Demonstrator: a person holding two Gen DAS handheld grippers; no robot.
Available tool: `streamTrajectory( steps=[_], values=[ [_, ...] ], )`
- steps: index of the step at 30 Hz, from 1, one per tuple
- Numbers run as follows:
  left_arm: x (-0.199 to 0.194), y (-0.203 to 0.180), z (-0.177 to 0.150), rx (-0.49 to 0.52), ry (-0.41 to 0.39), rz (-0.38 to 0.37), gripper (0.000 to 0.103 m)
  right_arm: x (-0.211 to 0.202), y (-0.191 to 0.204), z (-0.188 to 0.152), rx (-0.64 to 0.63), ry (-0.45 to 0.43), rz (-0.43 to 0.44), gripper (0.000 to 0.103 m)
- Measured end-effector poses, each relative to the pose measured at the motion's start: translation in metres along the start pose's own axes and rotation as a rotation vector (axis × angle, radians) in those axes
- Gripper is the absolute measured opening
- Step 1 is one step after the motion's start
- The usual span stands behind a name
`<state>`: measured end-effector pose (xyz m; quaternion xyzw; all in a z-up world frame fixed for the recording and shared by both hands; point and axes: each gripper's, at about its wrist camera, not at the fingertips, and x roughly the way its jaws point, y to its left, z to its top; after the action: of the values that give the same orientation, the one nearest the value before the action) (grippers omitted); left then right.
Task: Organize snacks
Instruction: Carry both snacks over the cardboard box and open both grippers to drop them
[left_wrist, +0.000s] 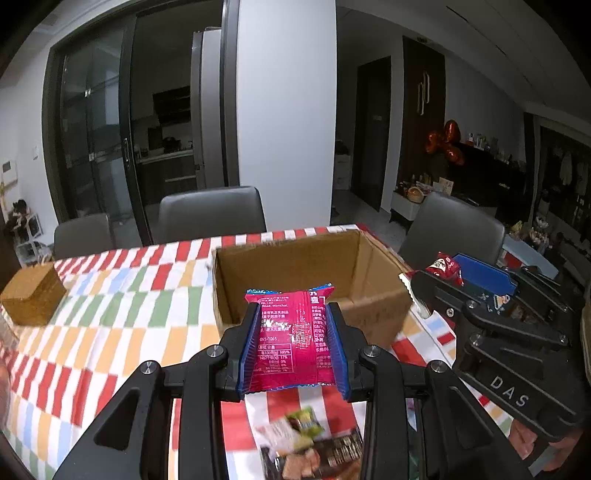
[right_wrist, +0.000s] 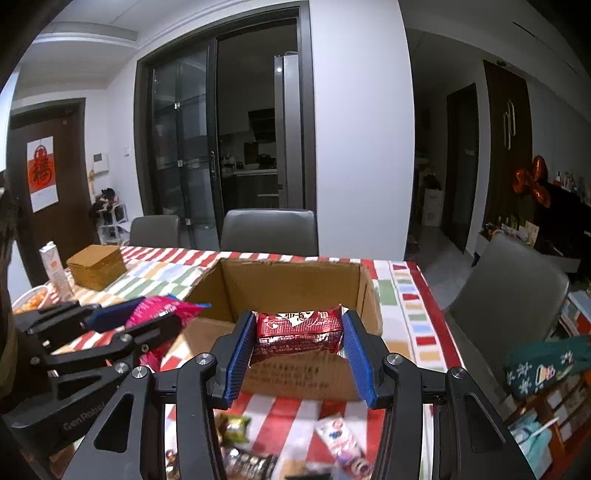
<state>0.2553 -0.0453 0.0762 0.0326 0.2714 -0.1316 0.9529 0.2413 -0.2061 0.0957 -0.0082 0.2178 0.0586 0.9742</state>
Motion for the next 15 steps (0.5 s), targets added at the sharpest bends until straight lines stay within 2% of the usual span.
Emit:
streamTrajectory(
  steps=[7, 15],
  values=[
    [0.032, 0.006, 0.026, 0.024, 0.016, 0.031, 0.035, 0.038, -0.009, 0.022, -0.023, 0.028, -0.017, 0.049],
    [0.066, 0.011, 0.043, 0.036, 0.063, 0.043, 0.035, 0.064, -0.018, 0.028, -0.029, 0.084, -0.046, 0.049]
  ],
)
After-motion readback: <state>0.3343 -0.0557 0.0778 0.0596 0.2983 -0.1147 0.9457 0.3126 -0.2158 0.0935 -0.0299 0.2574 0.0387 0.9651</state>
